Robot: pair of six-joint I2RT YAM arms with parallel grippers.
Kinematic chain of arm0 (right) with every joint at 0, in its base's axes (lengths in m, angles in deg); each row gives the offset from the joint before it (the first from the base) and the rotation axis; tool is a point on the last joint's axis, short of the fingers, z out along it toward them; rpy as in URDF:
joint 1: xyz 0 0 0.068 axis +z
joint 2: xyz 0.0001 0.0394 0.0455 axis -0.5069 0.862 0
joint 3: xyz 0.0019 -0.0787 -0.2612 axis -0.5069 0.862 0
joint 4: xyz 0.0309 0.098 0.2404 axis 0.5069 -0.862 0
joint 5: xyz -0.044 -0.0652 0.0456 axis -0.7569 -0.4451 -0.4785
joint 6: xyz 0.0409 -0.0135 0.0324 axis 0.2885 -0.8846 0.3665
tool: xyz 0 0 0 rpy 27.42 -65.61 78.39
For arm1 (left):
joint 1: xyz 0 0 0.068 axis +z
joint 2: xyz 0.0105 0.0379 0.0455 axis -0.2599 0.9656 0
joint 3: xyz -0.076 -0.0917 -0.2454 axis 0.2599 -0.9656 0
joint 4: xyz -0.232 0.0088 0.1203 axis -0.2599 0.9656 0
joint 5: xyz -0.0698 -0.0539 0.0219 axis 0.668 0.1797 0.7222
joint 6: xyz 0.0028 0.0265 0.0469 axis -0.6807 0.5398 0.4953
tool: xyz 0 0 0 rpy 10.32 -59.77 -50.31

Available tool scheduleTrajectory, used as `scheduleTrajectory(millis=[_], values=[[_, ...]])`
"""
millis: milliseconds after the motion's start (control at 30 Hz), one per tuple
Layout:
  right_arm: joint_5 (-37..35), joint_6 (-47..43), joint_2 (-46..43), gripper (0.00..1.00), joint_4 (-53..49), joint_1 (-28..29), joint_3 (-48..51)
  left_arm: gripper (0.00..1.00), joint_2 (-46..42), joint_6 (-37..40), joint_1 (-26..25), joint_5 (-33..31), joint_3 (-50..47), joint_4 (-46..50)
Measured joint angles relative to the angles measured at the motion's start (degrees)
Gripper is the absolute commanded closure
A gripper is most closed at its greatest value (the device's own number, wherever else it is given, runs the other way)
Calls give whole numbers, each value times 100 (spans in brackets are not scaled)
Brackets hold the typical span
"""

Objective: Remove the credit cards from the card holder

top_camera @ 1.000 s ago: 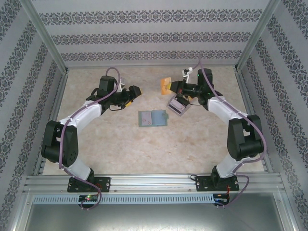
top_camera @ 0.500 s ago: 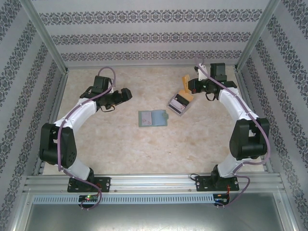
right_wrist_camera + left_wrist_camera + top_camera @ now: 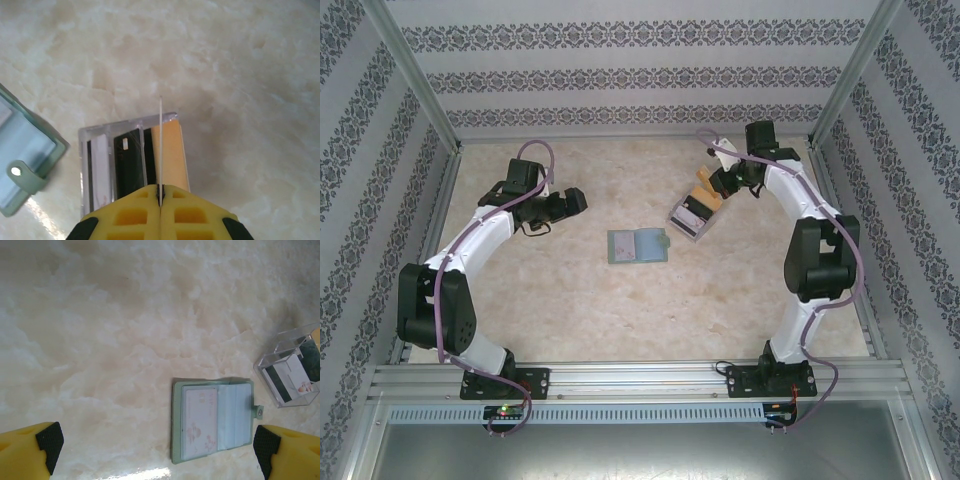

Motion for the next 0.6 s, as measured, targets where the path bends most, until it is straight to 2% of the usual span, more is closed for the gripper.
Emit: scheduleTrajectory(millis=[300, 600], values=[[-197, -514, 494, 100, -614, 48, -518, 1, 7, 0, 2, -15, -35, 4], [-310, -654, 737, 100, -907, 76, -614, 1, 79, 0, 35, 7, -35, 4]])
